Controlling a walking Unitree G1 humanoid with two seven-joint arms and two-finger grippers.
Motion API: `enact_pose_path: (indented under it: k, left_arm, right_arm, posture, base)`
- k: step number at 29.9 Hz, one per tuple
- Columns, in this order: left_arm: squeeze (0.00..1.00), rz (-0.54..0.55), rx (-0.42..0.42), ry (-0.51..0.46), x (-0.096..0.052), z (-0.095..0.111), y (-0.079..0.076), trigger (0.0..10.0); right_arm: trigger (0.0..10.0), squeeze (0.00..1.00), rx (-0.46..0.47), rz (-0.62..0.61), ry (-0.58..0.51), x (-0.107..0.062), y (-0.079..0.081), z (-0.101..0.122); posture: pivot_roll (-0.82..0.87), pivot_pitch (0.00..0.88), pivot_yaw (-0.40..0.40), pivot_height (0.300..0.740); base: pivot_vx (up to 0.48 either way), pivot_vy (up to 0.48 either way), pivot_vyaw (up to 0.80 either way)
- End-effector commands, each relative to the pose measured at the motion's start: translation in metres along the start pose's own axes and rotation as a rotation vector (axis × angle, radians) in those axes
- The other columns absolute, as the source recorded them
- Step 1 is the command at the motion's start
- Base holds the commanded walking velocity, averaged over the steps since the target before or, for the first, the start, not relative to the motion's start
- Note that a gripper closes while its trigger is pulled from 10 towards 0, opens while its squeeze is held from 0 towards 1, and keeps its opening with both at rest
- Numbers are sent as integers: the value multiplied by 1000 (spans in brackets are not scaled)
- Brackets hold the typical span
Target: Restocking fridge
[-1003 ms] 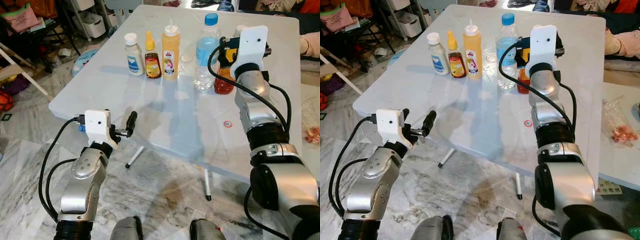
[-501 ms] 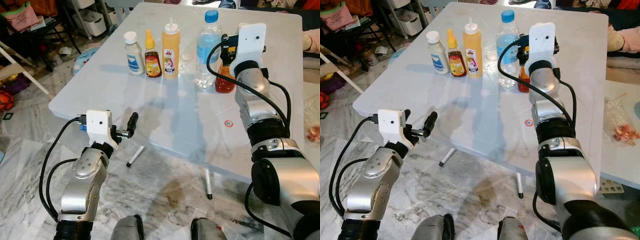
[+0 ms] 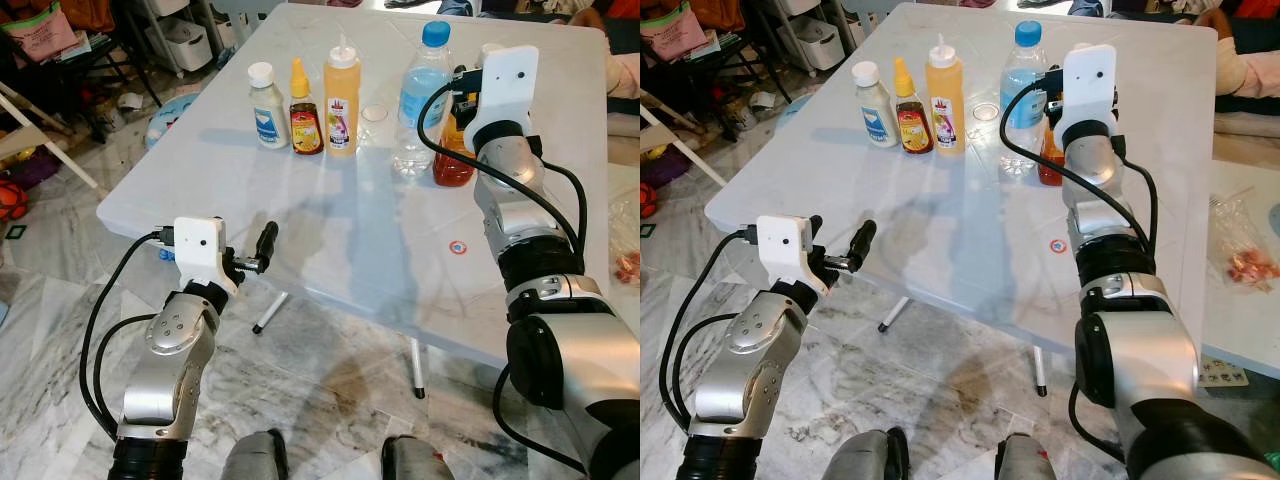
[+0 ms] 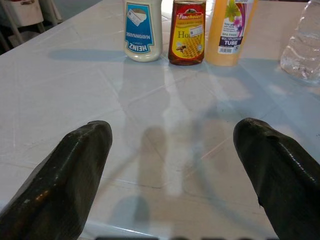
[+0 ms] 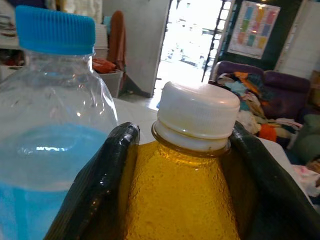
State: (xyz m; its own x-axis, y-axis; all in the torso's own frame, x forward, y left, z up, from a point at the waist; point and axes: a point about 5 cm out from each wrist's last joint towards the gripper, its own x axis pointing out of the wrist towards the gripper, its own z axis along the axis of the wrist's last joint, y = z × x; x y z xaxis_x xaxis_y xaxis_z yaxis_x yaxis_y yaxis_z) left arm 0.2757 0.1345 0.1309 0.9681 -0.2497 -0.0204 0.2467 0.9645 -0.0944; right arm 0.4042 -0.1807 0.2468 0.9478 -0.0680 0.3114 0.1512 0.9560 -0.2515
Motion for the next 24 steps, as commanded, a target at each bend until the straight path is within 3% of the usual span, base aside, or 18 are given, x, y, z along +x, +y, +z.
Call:
enact_pose_path:
  k: [1, 6, 7, 10, 11, 14, 16, 17, 19, 20, 21, 24]
  left_arm:
    - [0, 12, 9, -2, 0, 1, 2, 10000]
    - [0, 11, 2, -7, 4, 0, -1, 10000]
    - [0, 10, -1, -9, 5, 0, -1, 10000]
    - [0, 9, -5, -12, 6, 0, -2, 10000]
    - [0, 9, -8, -13, 7, -1, -3, 10000]
    - [0, 9, -10, -13, 8, -2, -3, 10000]
    - [0, 8, -11, -12, 8, -3, -3, 10000]
    - [0, 8, -12, -11, 9, -4, -3, 10000]
    - [0, 8, -12, -11, 9, -5, -3, 10000]
    - [0, 8, -13, -13, 10, -5, -3, 10000]
    - [0, 8, -14, -14, 10, -5, -3, 10000]
    - [0, 10, -14, -18, 12, -6, -3, 10000]
  right_arm:
    - [0, 0, -5, -13, -80, 3, 2, 18]
    - [0, 0, 2, -70, -93, -5, 2, 22]
    - [1098, 0, 9, -82, -91, -9, 4, 23]
    - [510, 0, 20, -95, -83, -17, 8, 23]
    - [2902, 0, 26, -103, -70, -25, 11, 22]
    - [3608, 0, 35, -101, -54, -36, 17, 19]
    - [4745, 0, 40, -91, -43, -44, 21, 18]
    - [8275, 0, 49, -72, -18, -55, 26, 14]
    - [8588, 0, 53, -59, -7, -62, 30, 13]
    - [9686, 0, 75, -36, -2, -72, 35, 14]
    - [10000, 0, 82, -19, -5, -77, 38, 15]
    - [10000, 0, 96, 4, 7, -83, 41, 16]
  posture:
    - [39, 127, 113, 740]
    - [21, 112, 104, 740]
    - [16, 108, 102, 740]
    - [7, 101, 98, 740]
    - [-2, 95, 95, 740]
    - [-12, 89, 93, 740]
    - [-18, 85, 90, 740]
    - [-28, 80, 87, 740]
    - [-30, 77, 86, 740]
    - [-32, 74, 83, 740]
    - [-34, 72, 80, 740]
    - [-37, 67, 74, 740]
  base:
    - [0, 0, 0]
    - [0, 0, 0]
    - [0, 0, 0]
    - [0, 0, 0]
    - [0, 0, 0]
    - [0, 0, 0]
    - [0, 0, 0]
    - [0, 0, 0]
    - [0, 0, 0]
    - [0, 0, 0]
    - [0, 0, 0]
    - [0, 0, 0]
